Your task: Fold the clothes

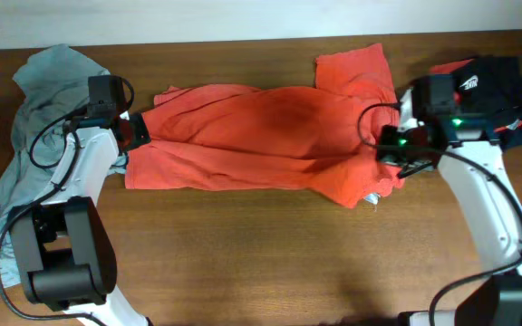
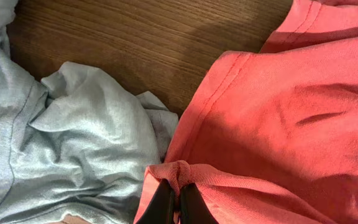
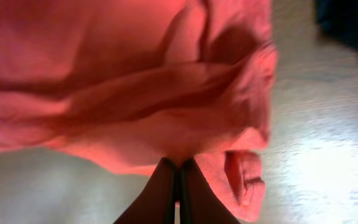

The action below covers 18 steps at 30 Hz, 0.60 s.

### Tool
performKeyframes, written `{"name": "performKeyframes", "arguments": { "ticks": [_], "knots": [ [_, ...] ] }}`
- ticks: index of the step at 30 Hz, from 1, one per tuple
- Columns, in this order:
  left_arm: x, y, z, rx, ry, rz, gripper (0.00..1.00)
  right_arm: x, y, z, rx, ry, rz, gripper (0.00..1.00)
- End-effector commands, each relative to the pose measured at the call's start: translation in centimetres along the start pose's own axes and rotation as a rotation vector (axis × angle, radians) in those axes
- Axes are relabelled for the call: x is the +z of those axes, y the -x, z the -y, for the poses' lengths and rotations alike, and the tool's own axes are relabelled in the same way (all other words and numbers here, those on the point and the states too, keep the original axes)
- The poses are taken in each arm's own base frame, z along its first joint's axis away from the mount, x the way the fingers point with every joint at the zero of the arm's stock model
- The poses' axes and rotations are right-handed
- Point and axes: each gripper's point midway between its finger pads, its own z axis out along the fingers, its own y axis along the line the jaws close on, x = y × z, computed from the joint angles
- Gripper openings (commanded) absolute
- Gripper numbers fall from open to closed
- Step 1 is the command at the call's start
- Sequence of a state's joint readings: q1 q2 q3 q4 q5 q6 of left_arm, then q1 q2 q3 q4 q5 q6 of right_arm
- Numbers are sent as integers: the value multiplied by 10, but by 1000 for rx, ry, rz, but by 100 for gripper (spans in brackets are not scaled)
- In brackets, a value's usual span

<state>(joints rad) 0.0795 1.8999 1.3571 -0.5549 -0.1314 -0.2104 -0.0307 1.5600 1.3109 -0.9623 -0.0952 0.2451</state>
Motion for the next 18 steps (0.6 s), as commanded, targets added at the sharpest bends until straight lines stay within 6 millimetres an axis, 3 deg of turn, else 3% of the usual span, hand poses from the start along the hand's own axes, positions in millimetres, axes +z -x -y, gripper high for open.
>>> {"name": "performKeyframes", "arguments": {
  "ticks": [1, 7, 12, 18],
  "knots": [
    [-1, 2, -1, -6, 5, 12, 0, 11, 10, 11, -9, 0, -1, 4],
    [-1, 2, -1, -6, 5, 12, 1, 27, 27, -13, -62, 124, 36, 4],
    [-1, 2, -1, -6, 5, 12, 1, 20, 45, -30, -72, 179, 106, 4],
    [-1, 2, -1, -6, 6, 11, 1, 9, 76, -27, -32, 162, 213, 4]
  ]
}}
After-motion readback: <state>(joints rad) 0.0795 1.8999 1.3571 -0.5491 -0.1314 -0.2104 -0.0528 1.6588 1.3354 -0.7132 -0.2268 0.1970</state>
